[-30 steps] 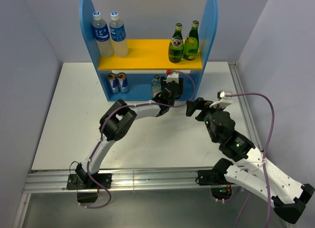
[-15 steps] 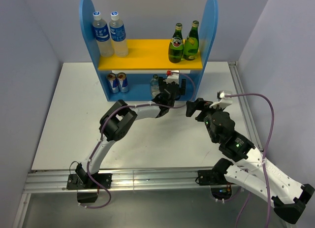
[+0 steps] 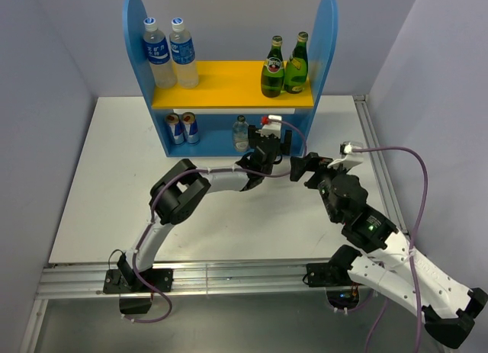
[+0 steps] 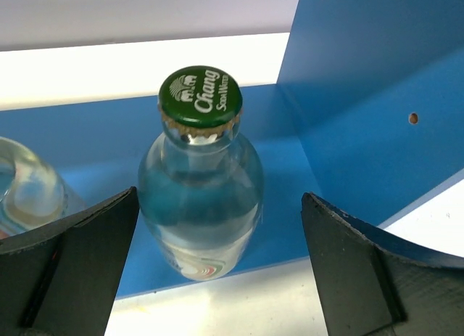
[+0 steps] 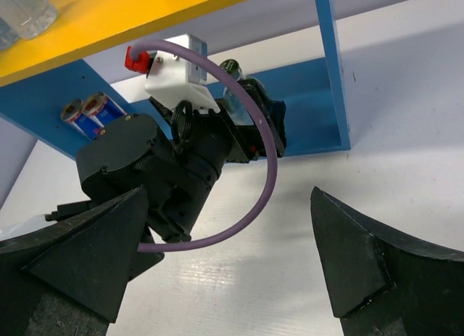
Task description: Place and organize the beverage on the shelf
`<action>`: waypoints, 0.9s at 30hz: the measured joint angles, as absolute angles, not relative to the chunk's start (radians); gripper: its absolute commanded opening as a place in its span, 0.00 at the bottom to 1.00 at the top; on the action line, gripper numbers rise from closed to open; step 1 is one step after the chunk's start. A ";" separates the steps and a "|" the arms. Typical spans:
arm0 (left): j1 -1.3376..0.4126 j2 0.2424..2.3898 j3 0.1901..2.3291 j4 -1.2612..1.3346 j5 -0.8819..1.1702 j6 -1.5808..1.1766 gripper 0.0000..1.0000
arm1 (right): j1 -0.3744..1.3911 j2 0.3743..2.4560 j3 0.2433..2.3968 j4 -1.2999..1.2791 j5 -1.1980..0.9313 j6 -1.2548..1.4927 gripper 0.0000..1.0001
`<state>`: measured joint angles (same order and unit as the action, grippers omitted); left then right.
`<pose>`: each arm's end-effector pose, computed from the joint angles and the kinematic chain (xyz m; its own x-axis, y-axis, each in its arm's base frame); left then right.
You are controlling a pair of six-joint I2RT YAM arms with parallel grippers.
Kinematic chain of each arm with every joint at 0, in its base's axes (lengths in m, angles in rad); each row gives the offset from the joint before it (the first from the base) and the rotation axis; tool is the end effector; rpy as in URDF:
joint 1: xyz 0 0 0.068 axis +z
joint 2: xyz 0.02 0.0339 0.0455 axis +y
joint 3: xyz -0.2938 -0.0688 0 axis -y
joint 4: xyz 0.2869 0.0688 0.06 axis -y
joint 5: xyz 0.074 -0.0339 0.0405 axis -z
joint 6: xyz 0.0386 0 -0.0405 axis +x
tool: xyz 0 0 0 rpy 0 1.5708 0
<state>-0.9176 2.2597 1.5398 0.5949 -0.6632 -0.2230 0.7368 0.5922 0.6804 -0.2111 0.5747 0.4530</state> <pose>0.3626 -0.4348 0.1832 -0.1302 -0.1166 -0.9846 0.2315 0.9620 -0.1446 0.1343 0.0935 0.3495 -0.1536 0.3567 -0.9215 -0.1081 0.9209 0.3744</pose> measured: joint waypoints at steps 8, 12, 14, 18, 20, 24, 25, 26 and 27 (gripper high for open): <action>-0.921 2.238 1.502 0.603 -0.685 -0.224 0.99 | 0.737 0.576 0.680 -0.215 0.575 0.456 1.00; -0.922 2.233 1.488 0.603 -0.696 -0.226 0.99 | 0.737 0.566 0.680 -0.222 0.575 0.456 1.00; -0.923 2.224 1.474 0.602 -0.702 -0.228 0.99 | 0.737 0.564 0.680 -0.226 0.575 0.457 1.00; -0.928 2.187 1.427 0.597 -0.714 -0.233 0.99 | 0.737 0.564 0.680 -0.232 0.575 0.457 1.00; -0.936 2.156 1.384 0.598 -0.725 -0.235 0.99 | 0.737 0.564 0.680 -0.232 0.576 0.457 1.00; -0.965 2.088 1.296 0.591 -0.743 -0.259 0.99 | 0.737 0.564 0.680 -0.233 0.580 0.457 1.00; -0.974 2.071 1.275 0.581 -0.745 -0.270 0.99 | 0.737 0.565 0.680 -0.233 0.582 0.457 1.00; -0.983 2.051 1.250 0.572 -0.745 -0.284 0.99 | 0.737 0.565 0.680 -0.233 0.583 0.457 1.00; -0.993 2.025 1.221 0.556 -0.745 -0.302 0.99 | 0.737 0.565 0.680 -0.233 0.583 0.457 1.00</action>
